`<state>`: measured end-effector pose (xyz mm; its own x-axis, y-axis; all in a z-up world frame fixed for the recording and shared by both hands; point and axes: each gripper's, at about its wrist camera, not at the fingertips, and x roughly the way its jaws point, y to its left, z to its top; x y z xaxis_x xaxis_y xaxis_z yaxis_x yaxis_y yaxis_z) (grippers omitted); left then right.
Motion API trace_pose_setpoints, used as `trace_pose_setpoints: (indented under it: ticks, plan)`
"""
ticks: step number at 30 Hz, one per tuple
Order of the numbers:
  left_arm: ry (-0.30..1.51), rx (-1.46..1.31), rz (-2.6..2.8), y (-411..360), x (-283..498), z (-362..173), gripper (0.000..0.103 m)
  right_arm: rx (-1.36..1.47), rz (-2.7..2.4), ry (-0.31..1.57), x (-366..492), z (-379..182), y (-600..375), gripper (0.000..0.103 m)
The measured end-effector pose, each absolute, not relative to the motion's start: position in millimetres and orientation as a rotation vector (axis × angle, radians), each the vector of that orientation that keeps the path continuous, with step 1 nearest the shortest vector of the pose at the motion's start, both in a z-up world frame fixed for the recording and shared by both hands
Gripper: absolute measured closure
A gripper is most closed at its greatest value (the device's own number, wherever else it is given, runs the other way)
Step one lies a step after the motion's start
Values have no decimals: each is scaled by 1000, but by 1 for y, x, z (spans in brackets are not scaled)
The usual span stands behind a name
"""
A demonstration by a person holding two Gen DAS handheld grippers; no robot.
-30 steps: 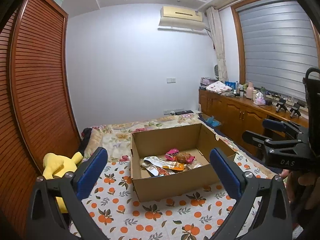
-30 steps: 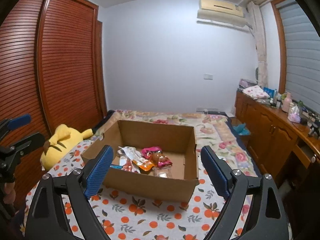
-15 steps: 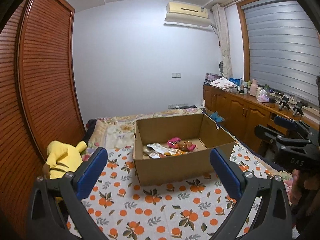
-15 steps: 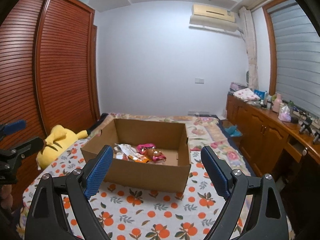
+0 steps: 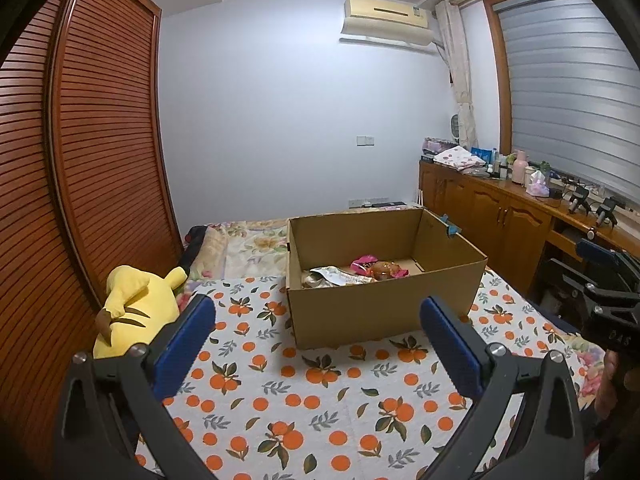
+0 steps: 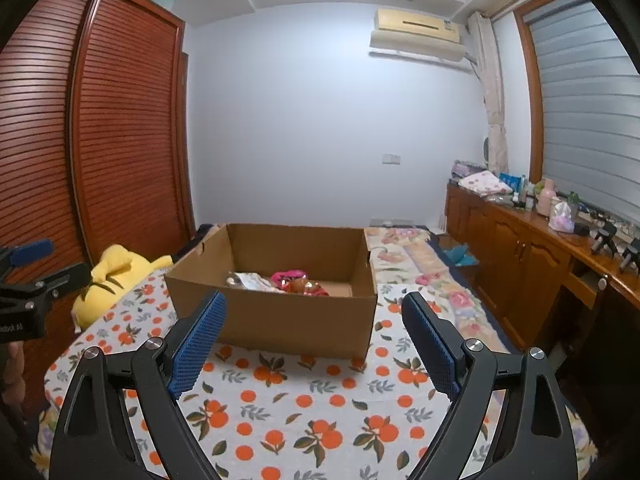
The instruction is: Organize snacks
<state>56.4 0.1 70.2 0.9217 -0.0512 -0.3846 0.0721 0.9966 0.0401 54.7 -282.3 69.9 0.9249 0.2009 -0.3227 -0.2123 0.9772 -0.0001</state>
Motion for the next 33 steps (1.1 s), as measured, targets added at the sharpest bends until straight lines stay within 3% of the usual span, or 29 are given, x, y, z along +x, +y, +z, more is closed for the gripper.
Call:
trace_pose_setpoints:
  ticks: [33]
  plan:
    - [408,51,-68,2,54,62,0,-20,202,339,54,61,-290,12]
